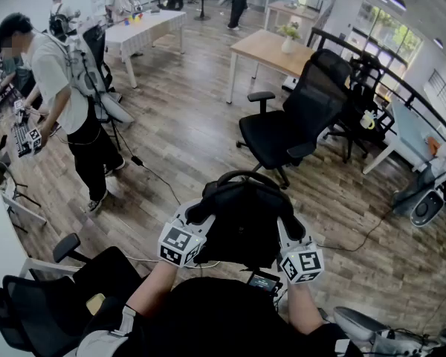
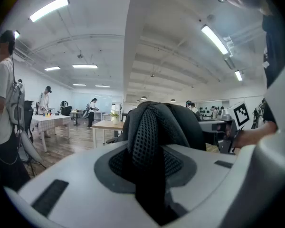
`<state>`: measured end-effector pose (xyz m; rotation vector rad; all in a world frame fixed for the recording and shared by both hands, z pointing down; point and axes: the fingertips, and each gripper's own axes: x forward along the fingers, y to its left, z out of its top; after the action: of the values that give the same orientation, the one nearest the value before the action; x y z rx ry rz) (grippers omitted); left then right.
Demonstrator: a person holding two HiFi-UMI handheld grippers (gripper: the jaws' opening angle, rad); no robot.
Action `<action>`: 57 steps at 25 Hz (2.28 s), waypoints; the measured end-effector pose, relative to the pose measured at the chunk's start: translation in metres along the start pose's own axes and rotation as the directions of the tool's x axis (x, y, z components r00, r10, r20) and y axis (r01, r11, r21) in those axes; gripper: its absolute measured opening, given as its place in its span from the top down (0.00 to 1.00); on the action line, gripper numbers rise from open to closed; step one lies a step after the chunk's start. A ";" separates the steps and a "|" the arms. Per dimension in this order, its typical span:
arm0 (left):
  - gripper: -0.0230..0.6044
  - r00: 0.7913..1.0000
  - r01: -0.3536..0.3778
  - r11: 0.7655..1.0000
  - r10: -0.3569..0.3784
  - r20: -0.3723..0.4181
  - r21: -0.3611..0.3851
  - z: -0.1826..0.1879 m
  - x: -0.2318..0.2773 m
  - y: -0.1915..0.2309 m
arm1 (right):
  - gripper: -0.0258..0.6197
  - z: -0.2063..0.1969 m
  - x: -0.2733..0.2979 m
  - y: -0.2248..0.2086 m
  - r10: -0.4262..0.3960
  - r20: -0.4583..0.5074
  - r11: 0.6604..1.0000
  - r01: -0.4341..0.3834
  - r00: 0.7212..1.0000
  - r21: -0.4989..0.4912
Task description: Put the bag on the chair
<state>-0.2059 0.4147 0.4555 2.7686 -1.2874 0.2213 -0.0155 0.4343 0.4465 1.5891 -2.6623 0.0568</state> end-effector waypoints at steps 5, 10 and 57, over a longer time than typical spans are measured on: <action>0.78 0.997 -0.077 0.997 0.077 -0.004 -0.033 -0.006 -0.019 -0.012 | 0.77 0.001 -0.012 0.010 0.043 -0.019 0.999 -0.043 0.999 -0.004; 0.78 0.997 -0.080 0.996 0.080 0.006 -0.034 -0.001 -0.028 -0.026 | 0.77 0.007 -0.026 0.012 0.064 -0.001 0.998 -0.064 0.998 -0.011; 0.78 0.996 -0.095 0.993 0.094 -0.008 -0.073 0.017 0.016 -0.048 | 0.76 0.016 -0.021 -0.051 0.143 0.052 0.988 -0.146 0.988 0.056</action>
<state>-0.1573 0.4308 0.4409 2.6487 -1.3980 0.1823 0.0391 0.4275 0.4298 1.4275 -2.8343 0.1044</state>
